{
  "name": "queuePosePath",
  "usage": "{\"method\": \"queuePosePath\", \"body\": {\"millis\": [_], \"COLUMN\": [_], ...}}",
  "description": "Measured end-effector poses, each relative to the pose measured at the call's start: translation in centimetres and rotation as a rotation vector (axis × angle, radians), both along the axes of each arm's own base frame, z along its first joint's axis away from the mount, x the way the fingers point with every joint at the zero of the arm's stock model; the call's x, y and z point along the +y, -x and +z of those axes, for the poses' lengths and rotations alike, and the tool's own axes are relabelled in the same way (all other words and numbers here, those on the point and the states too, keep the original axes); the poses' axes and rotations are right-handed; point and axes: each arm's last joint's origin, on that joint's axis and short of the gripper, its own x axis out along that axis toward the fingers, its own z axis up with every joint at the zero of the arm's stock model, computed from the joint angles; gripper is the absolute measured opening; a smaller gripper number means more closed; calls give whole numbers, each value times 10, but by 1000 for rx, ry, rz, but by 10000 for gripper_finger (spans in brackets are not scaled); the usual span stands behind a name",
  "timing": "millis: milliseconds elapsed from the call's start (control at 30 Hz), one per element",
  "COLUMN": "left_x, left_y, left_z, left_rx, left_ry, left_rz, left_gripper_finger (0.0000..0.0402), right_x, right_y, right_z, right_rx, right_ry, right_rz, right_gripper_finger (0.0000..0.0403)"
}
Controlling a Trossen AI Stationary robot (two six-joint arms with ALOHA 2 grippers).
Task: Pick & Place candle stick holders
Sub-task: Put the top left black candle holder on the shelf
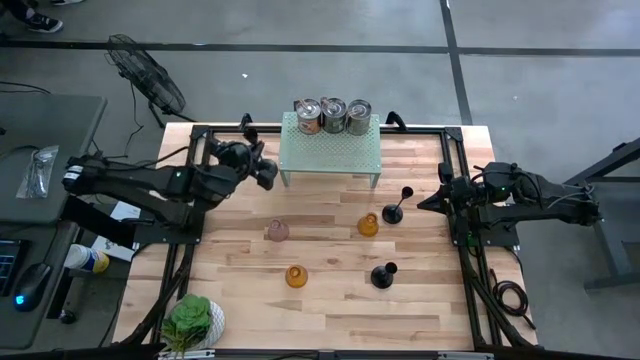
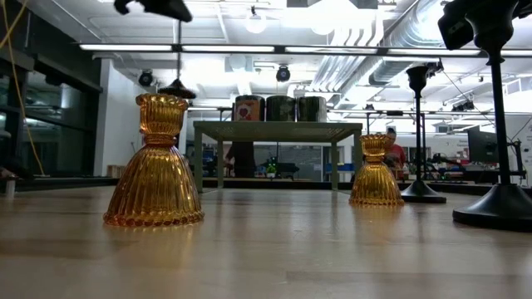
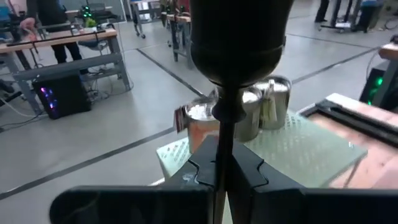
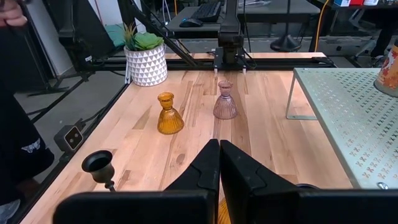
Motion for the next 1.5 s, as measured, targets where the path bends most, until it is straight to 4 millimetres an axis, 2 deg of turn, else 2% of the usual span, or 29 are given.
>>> {"method": "queuePosePath", "body": {"millis": [267, 500, 633, 867, 1500], "left_x": [28, 62, 79, 101, 136], "left_y": [-37, -73, -87, -98, -86], "left_z": [23, 23, 16, 2, -4], "left_rx": [-4, -6, -36, -23, -1], "left_ry": [29, 65, 69, 82, 128], "left_rz": [35, 41, 59, 92, 152], "left_gripper_finger": [5, 5, 5, 5, 5], "right_x": [0, 0, 0, 0, 0], "right_y": [0, 0, 0, 0, 0], "right_z": [0, 0, 0, 0, 0], "right_rx": [0, 0, 0, 0, 0], "right_ry": [0, 0, 0, 0, 0], "right_rz": [0, 0, 0, 0, 0], "right_gripper_finger": [3, 3, 3, 3, 3]}}
